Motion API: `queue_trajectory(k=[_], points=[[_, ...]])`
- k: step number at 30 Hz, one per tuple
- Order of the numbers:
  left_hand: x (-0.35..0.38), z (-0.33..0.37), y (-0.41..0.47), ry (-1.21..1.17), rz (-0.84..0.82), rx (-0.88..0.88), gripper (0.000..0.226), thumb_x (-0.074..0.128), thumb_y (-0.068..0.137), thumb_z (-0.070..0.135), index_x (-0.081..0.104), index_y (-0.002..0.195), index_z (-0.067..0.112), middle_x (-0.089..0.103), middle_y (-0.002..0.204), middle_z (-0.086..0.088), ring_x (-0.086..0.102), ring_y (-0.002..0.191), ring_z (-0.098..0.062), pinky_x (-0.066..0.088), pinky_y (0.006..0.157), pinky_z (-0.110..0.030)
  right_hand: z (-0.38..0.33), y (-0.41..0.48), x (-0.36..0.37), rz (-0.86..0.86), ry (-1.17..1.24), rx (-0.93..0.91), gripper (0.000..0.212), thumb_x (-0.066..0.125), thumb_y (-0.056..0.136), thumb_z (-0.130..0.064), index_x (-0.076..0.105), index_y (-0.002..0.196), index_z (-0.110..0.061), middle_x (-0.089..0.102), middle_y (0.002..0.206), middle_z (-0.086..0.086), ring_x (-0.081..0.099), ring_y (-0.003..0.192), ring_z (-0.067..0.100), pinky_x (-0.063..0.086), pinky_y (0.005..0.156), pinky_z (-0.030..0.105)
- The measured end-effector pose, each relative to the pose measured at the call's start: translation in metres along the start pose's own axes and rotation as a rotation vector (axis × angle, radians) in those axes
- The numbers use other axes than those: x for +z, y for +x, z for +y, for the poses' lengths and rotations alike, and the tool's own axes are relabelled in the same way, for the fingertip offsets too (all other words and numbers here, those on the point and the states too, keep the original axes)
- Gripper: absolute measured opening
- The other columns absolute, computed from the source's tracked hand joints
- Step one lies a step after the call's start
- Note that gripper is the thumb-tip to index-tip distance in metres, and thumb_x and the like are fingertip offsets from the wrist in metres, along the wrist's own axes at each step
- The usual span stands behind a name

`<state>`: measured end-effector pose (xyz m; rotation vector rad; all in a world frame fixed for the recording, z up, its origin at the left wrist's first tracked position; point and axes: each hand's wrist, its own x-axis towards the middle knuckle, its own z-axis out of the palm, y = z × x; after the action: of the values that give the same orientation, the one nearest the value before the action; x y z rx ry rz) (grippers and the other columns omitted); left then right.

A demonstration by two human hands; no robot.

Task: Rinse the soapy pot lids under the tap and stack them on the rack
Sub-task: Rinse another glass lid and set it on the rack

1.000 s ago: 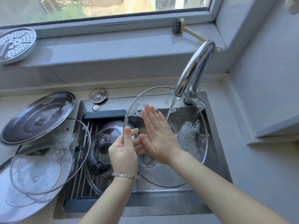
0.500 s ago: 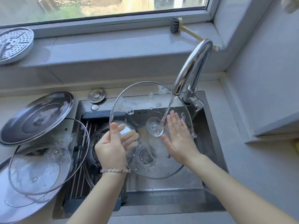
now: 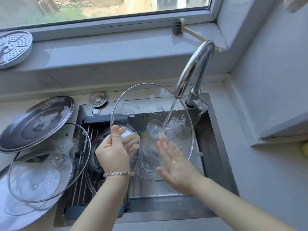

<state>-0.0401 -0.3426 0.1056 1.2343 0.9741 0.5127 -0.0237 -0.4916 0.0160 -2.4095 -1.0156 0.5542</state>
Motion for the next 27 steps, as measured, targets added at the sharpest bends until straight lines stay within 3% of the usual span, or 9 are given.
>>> queue_trajectory(k=[2,6,10,16,18,21,23,24,27], points=[[0.0,0.0,0.0,0.0,0.0,-0.006,0.031,0.049,0.093,0.032,0.061,0.082,0.007,0.068,0.051,-0.002,0.067,0.048,-0.016,0.053,0.042,-0.023,0.011,-0.003,-0.002,-0.017,-0.033,0.008,0.082,-0.013,0.078,-0.071,-0.025,0.139,-0.017,-0.032,0.149,-0.001,-0.031,0.136,0.004,-0.019,0.113,0.023],[-0.001,-0.005,0.0,0.002,-0.007,-0.037,0.032,0.049,0.093,0.033,0.06,0.083,0.005,0.068,0.05,-0.004,0.067,0.047,-0.017,0.053,0.042,-0.023,0.05,0.006,-0.026,0.013,-0.121,0.377,0.087,-0.011,0.073,-0.07,-0.025,0.14,-0.016,-0.031,0.151,0.004,-0.032,0.136,0.011,-0.02,0.112,0.03],[-0.001,-0.015,0.011,0.028,-0.022,-0.195,0.033,0.047,0.095,0.03,0.056,0.083,0.002,0.065,0.051,-0.014,0.064,0.039,-0.018,0.05,0.038,-0.024,0.041,-0.004,-0.037,-0.137,-0.291,0.538,0.073,0.015,0.095,-0.052,0.0,0.148,-0.005,-0.004,0.158,0.013,-0.008,0.145,0.021,-0.011,0.116,0.045],[-0.003,-0.049,0.017,0.102,-0.104,-0.506,0.037,0.038,0.099,0.03,0.048,0.081,-0.001,0.059,0.074,-0.027,0.063,0.037,-0.024,0.05,0.032,-0.028,-0.004,-0.041,-0.077,-0.455,0.026,0.091,0.079,0.051,0.081,-0.062,0.021,0.146,-0.03,0.035,0.149,-0.007,0.034,0.134,0.01,0.029,0.11,0.027],[0.0,-0.055,0.011,0.103,-0.145,-0.595,0.038,0.035,0.099,0.033,0.046,0.083,0.0,0.058,0.078,-0.028,0.063,0.039,-0.026,0.049,0.032,-0.028,-0.013,-0.046,-0.069,-0.458,-0.249,-0.055,0.06,0.054,0.088,-0.04,0.033,0.141,-0.021,0.053,0.13,0.006,0.05,0.118,0.026,0.042,0.089,0.033],[0.004,-0.053,0.004,0.143,-0.202,-0.725,0.042,0.033,0.1,0.034,0.044,0.085,-0.004,0.056,0.092,-0.033,0.065,0.063,-0.035,0.056,0.046,-0.038,-0.012,-0.043,-0.069,-0.437,-0.461,-0.134,0.046,0.041,0.086,0.001,0.039,0.131,-0.007,0.06,0.108,0.016,0.057,0.094,0.036,0.034,0.067,0.037],[0.002,-0.046,0.005,0.393,-0.339,-0.707,0.046,0.03,0.099,0.037,0.047,0.096,-0.006,0.061,0.093,-0.03,0.066,0.079,-0.034,0.058,0.06,-0.044,-0.001,-0.04,-0.083,-0.361,-0.376,-0.014,0.041,0.04,0.085,0.001,0.048,0.122,-0.015,0.063,0.105,0.009,0.056,0.089,0.03,0.035,0.068,0.032],[-0.001,-0.044,0.005,0.708,-0.466,-0.59,0.05,0.027,0.099,0.041,0.05,0.102,-0.004,0.064,0.094,-0.026,0.066,0.083,-0.033,0.058,0.068,-0.043,0.004,-0.039,-0.091,-0.314,-0.32,0.038,0.037,0.041,0.087,-0.002,0.052,0.118,-0.019,0.065,0.106,0.003,0.057,0.092,0.025,0.037,0.07,0.028],[-0.013,-0.039,-0.002,1.683,-0.658,0.072,0.066,0.014,0.092,0.06,0.059,0.103,0.012,0.065,0.104,-0.01,0.062,0.1,-0.027,0.045,0.082,-0.031,0.01,-0.036,-0.104,-0.316,-0.288,0.026,0.029,0.045,0.089,-0.01,0.06,0.108,-0.026,0.068,0.104,-0.008,0.059,0.099,0.015,0.031,0.068,0.021]])
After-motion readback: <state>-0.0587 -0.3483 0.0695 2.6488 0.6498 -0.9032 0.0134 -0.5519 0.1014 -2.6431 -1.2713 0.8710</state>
